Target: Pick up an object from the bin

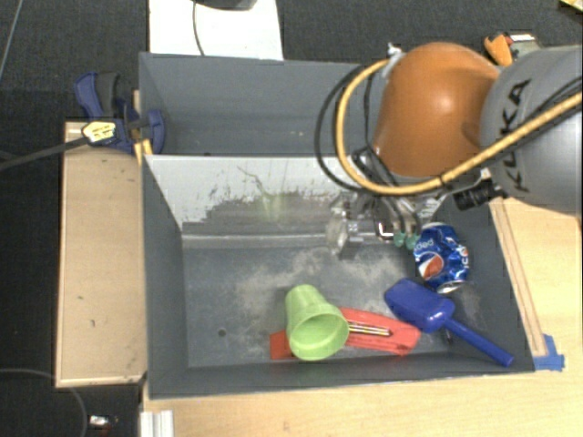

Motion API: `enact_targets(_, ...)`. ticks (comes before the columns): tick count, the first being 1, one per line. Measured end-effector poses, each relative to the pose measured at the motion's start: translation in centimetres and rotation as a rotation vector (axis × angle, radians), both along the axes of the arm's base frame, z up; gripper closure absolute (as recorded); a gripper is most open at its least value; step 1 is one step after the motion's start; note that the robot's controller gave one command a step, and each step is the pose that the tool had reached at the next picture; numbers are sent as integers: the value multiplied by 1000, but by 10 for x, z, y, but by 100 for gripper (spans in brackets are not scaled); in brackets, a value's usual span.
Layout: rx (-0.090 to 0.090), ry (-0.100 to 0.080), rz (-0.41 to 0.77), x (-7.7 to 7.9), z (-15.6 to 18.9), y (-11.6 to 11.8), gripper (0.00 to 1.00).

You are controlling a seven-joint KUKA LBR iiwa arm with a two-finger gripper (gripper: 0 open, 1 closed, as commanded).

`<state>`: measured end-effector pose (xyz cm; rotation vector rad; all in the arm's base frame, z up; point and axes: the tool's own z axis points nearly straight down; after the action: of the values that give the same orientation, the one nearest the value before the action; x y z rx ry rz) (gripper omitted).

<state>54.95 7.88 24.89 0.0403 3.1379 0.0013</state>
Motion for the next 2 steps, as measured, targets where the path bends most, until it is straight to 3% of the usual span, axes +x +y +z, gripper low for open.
enact_targets(1,0,0,0,0,0,0,0)
enact_targets(2,-2,-1,319,-23,0,22,0)
